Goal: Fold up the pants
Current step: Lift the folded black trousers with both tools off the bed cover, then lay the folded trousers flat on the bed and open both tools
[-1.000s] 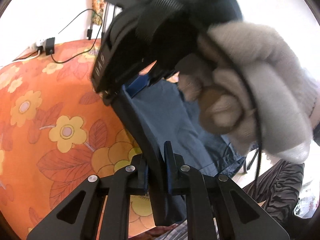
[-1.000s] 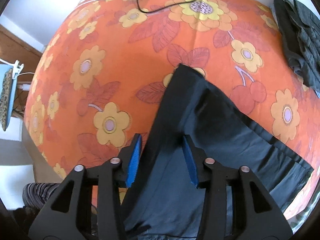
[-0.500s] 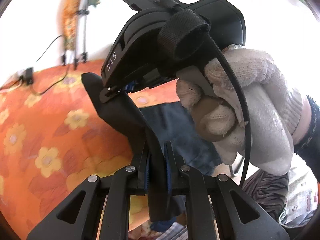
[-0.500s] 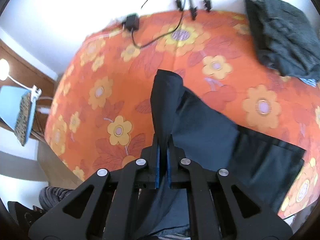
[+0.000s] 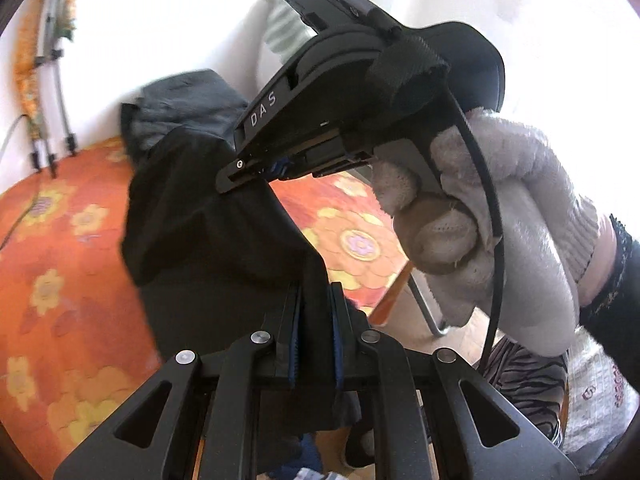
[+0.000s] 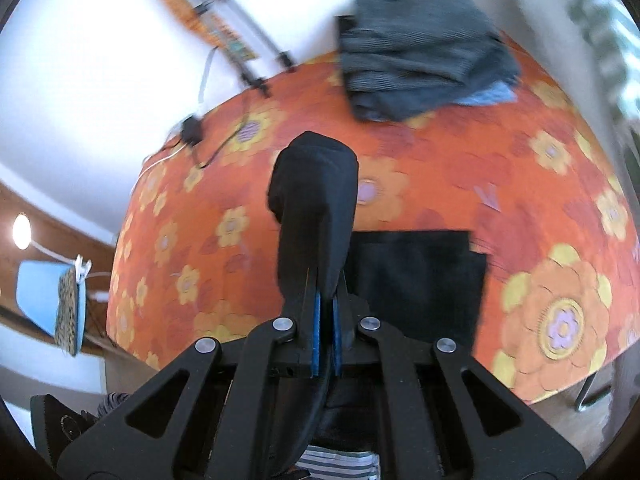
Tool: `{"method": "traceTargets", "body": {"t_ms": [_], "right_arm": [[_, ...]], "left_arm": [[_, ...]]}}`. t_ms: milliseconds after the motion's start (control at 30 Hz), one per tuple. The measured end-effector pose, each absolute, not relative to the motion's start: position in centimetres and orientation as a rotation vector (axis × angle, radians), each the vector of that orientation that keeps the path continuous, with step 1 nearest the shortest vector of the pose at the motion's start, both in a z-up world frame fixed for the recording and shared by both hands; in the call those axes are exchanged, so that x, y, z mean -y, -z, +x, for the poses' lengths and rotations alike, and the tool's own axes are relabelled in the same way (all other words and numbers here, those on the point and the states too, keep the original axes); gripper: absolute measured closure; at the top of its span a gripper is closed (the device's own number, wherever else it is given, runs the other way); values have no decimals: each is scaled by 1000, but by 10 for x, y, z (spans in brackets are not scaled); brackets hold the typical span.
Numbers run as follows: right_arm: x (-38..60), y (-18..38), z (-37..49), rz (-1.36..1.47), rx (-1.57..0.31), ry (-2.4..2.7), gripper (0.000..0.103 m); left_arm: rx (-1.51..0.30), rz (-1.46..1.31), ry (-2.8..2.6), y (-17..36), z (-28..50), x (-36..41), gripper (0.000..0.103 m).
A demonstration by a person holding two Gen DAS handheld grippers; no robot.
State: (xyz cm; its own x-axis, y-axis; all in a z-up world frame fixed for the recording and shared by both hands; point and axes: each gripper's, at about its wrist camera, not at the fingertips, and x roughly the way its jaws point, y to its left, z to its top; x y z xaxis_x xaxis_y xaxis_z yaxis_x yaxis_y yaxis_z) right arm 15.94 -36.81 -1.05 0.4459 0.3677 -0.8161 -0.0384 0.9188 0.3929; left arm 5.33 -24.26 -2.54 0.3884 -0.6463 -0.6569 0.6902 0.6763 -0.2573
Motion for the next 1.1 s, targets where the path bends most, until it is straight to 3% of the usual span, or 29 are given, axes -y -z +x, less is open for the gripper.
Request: {"method": "traceTargets", "body": {"t_ms": [433, 567, 633, 700, 767, 900, 1100], "right_arm": [[454, 88, 141, 504, -1082, -202, 99], [460, 103, 141, 520, -1077, -209, 99], [460, 107, 141, 506, -1072, -207, 99], [458, 109, 141, 474, -1066, -212, 99], [456, 108, 142, 426, -1056, -215, 98], [461, 100, 136, 323, -1014, -136, 85], [466, 64, 106, 281, -891, -127, 84]], "left_arm": [[-917, 114, 894, 79, 72, 303, 92], [-951, 112, 904, 81, 80, 302, 83], [-963, 120, 925, 77, 79, 294, 80], [-965, 125, 938, 71, 76, 287, 70], [-953, 135, 940, 63, 72, 268, 70], [-947, 108, 858, 51, 85, 221, 70], [-908, 98, 661, 47, 143, 171, 70]]}}
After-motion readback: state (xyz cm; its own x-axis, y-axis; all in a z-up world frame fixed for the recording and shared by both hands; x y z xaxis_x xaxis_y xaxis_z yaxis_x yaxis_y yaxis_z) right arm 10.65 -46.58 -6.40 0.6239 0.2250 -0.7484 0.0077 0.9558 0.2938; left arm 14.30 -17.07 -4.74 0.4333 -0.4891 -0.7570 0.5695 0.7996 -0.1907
